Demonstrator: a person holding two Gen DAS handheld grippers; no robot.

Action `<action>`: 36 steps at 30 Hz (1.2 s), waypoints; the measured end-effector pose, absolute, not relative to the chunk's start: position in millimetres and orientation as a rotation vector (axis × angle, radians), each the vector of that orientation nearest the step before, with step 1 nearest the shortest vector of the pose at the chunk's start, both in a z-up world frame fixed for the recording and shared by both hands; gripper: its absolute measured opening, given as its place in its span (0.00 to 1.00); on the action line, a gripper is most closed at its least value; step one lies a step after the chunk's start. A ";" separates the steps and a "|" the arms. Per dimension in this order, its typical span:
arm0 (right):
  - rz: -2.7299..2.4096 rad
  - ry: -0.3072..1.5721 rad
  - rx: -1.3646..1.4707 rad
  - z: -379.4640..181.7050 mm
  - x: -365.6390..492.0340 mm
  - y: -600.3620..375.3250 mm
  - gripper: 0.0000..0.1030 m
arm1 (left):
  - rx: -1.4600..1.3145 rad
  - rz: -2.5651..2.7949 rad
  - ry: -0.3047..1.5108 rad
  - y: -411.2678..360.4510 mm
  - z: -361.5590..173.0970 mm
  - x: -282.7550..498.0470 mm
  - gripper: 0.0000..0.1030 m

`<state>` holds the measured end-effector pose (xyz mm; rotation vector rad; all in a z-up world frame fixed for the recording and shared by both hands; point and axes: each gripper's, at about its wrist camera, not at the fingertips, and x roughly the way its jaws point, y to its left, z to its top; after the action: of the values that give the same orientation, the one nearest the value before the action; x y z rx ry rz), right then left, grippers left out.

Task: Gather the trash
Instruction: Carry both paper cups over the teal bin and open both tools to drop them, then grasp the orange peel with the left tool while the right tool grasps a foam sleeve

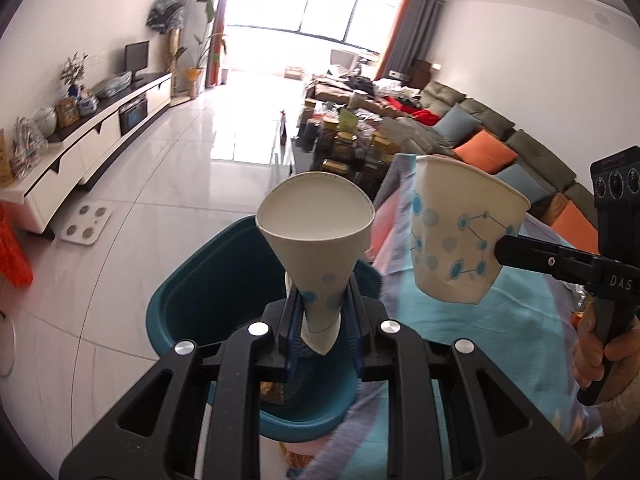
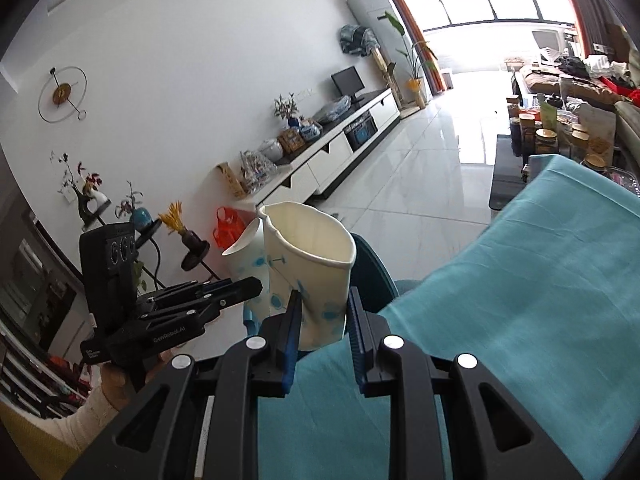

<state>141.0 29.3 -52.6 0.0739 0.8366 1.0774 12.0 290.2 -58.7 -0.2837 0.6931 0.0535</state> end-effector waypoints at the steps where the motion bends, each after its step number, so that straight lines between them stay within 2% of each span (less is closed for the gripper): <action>1: 1.078 0.845 0.066 -53.7 143.5 34.9 0.20 | -0.286 0.062 0.698 293.5 -61.4 13.5 0.20; 18: 1.027 1.014 -0.024 -86.9 157.4 111.5 0.21 | -0.341 0.141 0.795 326.9 -99.6 37.4 0.20; 20: 1.023 1.023 -0.037 -88.5 159.4 116.3 0.22 | -0.345 0.141 0.802 326.9 -102.9 40.0 0.23; 23: 1.021 1.031 -0.044 -89.3 159.4 120.7 0.23 | -0.353 0.163 0.808 331.0 -108.2 43.1 0.35; 30: 1.027 1.004 -0.021 -80.8 151.3 104.1 0.28 | -0.361 0.169 0.776 329.0 -104.7 37.8 0.39; 36: 1.026 0.912 0.004 -59.4 135.6 63.4 0.39 | -0.264 0.114 0.684 295.6 -76.5 22.4 0.56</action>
<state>135.6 63.4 -59.4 0.0044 0.9121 1.0257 22.4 295.6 -76.5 -0.2643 0.6845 0.1145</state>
